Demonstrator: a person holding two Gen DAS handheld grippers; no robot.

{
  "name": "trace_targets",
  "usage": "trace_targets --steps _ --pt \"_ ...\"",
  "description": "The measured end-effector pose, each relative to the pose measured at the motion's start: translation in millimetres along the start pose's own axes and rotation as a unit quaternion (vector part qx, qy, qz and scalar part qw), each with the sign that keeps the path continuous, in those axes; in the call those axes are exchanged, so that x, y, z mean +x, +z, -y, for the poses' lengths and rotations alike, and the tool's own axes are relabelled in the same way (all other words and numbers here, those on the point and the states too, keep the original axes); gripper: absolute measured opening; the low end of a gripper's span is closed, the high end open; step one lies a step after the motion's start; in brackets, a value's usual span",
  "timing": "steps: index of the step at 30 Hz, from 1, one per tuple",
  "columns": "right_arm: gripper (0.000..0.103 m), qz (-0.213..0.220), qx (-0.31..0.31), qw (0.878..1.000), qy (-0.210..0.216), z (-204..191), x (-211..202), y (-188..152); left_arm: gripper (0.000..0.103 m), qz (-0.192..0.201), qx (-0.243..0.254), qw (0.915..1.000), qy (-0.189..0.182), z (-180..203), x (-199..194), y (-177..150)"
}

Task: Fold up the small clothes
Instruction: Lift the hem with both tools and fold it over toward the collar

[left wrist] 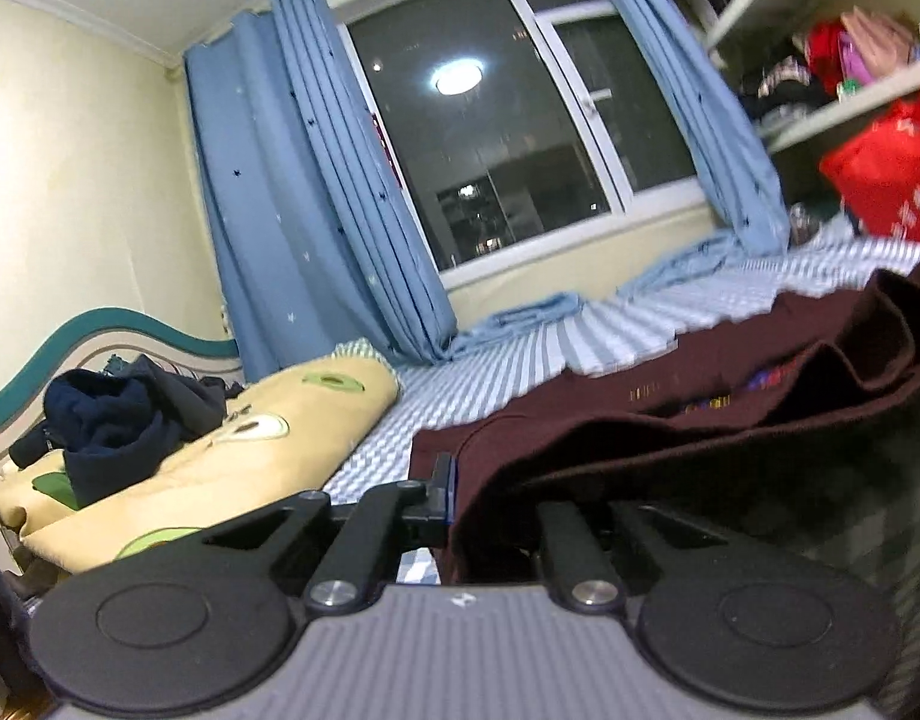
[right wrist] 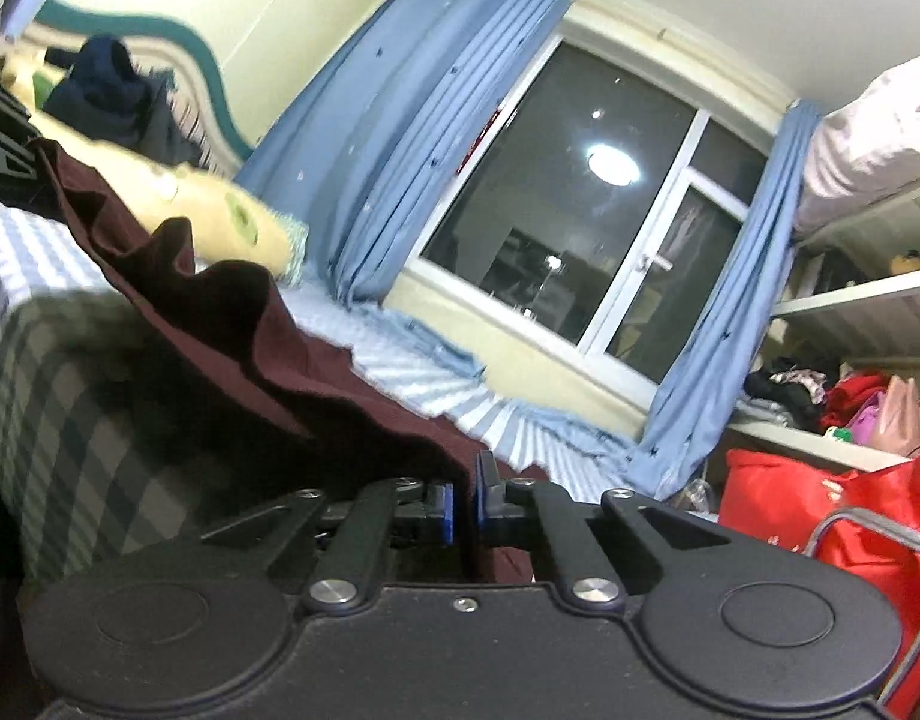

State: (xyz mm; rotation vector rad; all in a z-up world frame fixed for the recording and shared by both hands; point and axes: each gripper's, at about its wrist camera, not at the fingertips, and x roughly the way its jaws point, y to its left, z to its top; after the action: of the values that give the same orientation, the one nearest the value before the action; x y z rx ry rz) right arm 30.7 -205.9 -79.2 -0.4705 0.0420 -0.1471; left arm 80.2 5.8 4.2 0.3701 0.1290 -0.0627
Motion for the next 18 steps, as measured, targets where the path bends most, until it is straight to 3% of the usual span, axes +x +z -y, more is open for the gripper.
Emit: trace_targets --steps 5,9,14,18 --pt "0.006 0.034 0.017 0.999 -0.002 23 -53 27 0.005 0.032 -0.018 0.9993 0.002 -19 -54 21" --pt "0.006 0.060 0.054 0.997 0.000 47 -81 48 0.006 0.036 -0.049 0.9981 -0.009 -35 -81 45" --pt "0.006 0.074 0.080 0.994 0.014 74 -63 72 0.006 0.040 -0.064 0.9971 -0.015 -48 -61 79" --pt "0.006 0.075 0.034 0.997 -0.006 86 -13 88 0.006 0.042 -0.045 0.9981 -0.007 -46 -14 109"
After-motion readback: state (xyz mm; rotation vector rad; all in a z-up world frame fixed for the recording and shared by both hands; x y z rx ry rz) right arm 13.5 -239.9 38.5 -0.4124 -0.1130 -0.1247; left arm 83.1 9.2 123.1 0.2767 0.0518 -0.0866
